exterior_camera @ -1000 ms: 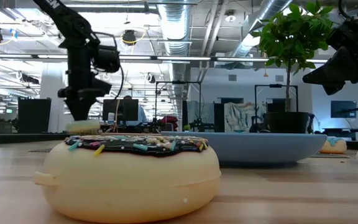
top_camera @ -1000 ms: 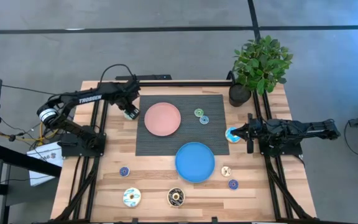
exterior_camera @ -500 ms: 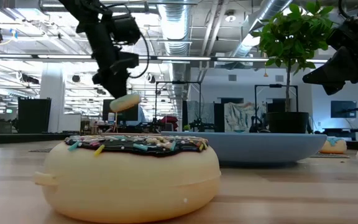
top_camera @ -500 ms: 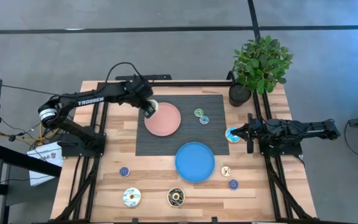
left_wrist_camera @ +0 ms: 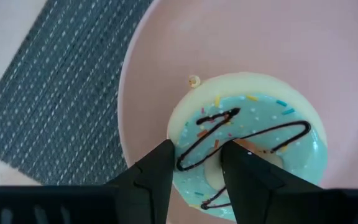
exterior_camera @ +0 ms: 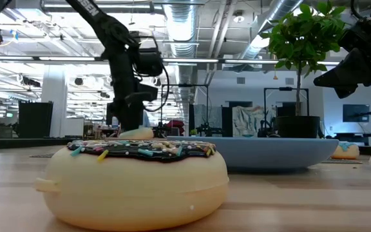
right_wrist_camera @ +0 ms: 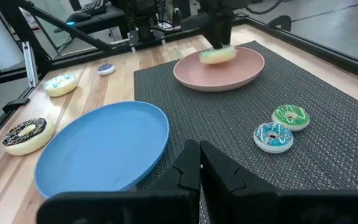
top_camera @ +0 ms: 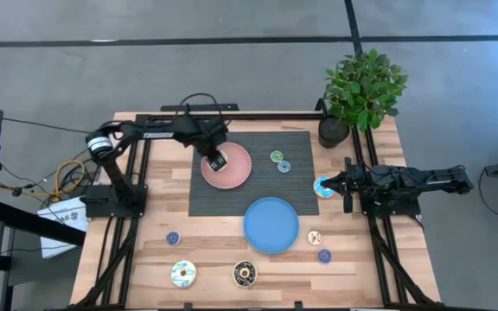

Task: Pick & Place donuts
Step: Put the large blue donut into the pink plate

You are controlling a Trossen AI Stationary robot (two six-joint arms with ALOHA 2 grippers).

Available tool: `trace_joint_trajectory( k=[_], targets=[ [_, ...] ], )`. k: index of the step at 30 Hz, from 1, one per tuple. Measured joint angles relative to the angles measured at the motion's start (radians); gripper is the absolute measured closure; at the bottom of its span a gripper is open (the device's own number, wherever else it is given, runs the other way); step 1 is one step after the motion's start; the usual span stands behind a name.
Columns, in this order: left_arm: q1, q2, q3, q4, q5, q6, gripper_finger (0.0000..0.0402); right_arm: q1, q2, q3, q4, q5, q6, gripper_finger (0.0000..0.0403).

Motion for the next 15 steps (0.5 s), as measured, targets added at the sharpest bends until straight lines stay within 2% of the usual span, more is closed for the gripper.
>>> trace_joint_trajectory(
  k=[8, 15],
  targets=[
    [-0.006, 0.012, 0.024, -0.001, 0.034, 0.038, 0.0275, 0.0, 0.0, 0.0, 0.0, 0.0, 0.0, 0.0403],
    [-0.011, 0.012, 0.024, -0.001, 0.034, 0.04, 0.0241, 0.0, 0.0, 0.0, 0.0, 0.0, 0.0, 0.0403]
  ],
)
